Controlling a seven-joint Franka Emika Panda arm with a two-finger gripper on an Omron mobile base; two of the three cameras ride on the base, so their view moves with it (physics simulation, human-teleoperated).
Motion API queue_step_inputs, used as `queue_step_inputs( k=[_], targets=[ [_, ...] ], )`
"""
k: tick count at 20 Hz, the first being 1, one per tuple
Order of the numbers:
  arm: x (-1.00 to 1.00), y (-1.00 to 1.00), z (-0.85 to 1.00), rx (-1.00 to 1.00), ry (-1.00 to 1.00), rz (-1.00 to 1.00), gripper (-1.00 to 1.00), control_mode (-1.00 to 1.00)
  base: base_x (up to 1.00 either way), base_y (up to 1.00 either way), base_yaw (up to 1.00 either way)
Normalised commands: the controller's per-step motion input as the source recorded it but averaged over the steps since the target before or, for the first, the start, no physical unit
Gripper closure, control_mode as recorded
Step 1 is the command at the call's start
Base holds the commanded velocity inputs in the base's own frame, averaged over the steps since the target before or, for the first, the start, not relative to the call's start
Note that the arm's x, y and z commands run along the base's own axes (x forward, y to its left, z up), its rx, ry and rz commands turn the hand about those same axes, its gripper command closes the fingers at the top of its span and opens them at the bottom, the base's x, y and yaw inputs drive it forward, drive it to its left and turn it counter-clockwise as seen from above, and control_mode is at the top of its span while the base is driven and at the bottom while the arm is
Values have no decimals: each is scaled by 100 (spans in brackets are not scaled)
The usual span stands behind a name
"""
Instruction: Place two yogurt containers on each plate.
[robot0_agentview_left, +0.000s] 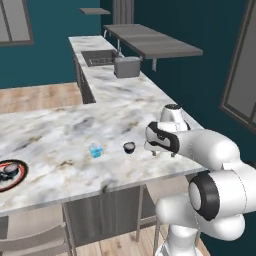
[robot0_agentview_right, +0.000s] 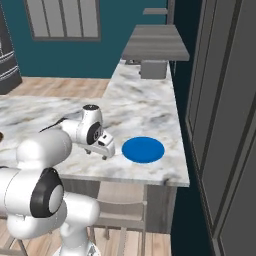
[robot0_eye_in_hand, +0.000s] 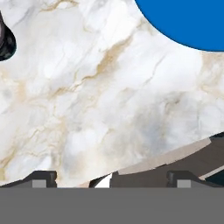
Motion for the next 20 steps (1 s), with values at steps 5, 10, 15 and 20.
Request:
queue_step_inputs(
  k=[5,10,15,20],
  targets=[
    [0,0,0,0,0,0,-100,100,99,-8,13],
    [0,0,0,0,0,0,-100,100,66,-2,20],
    [29,-2,-1,4,4,3,-100,-100,0,0,0],
    [60,20,7,14,-4,14,-100,-100,0,0,0]
  ],
)
